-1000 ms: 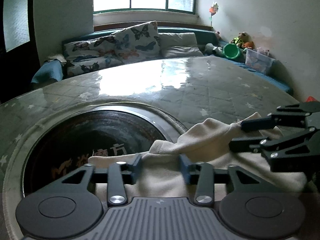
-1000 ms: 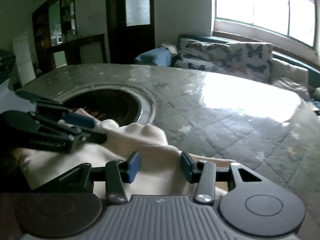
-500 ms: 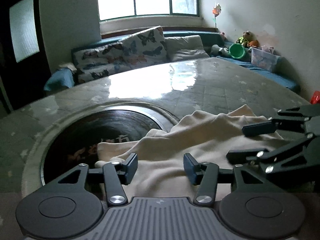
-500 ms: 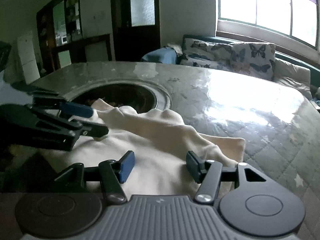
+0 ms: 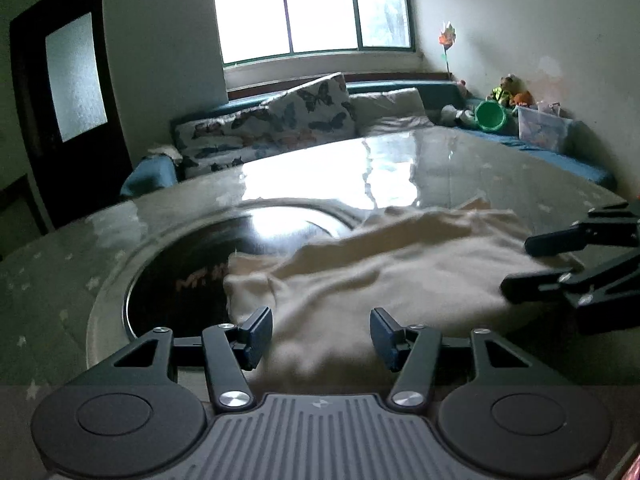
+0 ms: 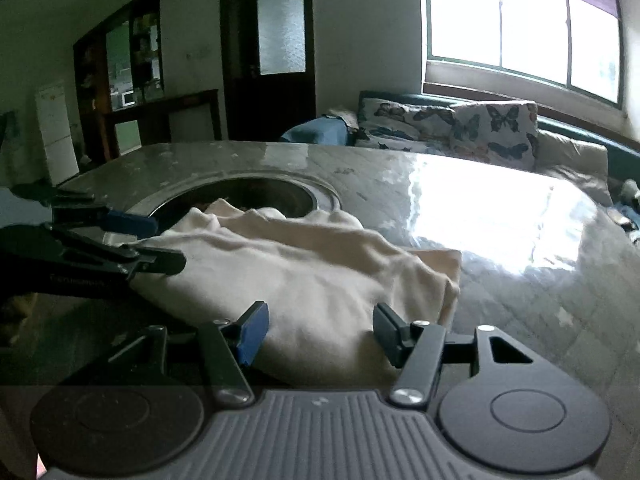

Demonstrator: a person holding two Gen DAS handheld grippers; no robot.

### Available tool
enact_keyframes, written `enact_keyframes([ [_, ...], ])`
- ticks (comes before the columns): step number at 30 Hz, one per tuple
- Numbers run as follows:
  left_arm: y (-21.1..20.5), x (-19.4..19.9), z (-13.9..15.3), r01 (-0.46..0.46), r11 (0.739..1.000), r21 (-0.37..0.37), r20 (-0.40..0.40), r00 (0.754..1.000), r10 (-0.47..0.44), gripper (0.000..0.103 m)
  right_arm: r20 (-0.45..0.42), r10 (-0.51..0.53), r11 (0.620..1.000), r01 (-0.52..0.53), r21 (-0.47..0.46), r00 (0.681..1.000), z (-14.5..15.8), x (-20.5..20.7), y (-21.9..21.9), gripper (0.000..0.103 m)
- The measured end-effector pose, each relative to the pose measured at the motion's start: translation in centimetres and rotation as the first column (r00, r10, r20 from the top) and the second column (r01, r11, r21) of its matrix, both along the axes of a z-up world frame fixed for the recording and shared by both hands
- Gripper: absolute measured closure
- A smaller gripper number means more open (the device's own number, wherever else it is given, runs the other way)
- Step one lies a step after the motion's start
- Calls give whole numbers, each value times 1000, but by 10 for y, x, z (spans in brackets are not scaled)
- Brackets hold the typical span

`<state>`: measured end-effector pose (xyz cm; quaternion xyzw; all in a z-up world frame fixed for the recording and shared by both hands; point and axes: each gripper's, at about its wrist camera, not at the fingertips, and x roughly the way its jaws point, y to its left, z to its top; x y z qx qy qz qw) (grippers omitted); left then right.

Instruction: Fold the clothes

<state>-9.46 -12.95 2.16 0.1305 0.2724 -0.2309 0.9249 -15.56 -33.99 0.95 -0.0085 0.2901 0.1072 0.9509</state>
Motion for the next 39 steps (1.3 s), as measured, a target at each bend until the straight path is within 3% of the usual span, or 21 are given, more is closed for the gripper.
enact_keyframes([
  [8, 8, -3, 0, 10, 1000, -7, -9, 1000, -10, 45, 13, -3, 1000, 2, 20, 1000, 6, -7, -4, 43],
  [14, 13, -2, 8, 8, 998, -64, -23, 1000, -10, 45, 16, 34, 998, -35, 58, 999, 7, 0, 2, 43],
  [18, 14, 6, 0, 8, 999, -33, -60, 998, -10, 45, -24, 31, 997, -29, 69, 999, 0, 7, 2, 40],
  [24, 19, 23, 17, 30, 994, -108, -87, 995, -40, 45, -20, 23, 996, -21, 88, 1000, 6, 12, -5, 39],
  [26, 17, 34, 20, 35, 990, -135, -98, 994, -49, 47, -12, 17, 995, -16, 94, 1000, 9, 19, -6, 39],
  [30, 12, 64, 15, 12, 980, -198, -181, 982, -48, 62, -8, 14, 996, -13, 90, 1000, 8, 33, -6, 39],
  [35, 10, 85, 1, -7, 989, -147, -197, 980, -22, 63, -38, 18, 996, -15, 87, 999, -1, 46, -5, 39],
  [39, 21, 93, -3, -48, 995, -91, -160, 987, 33, 65, -53, 12, 996, -8, 85, 998, -8, 48, -9, 39],
])
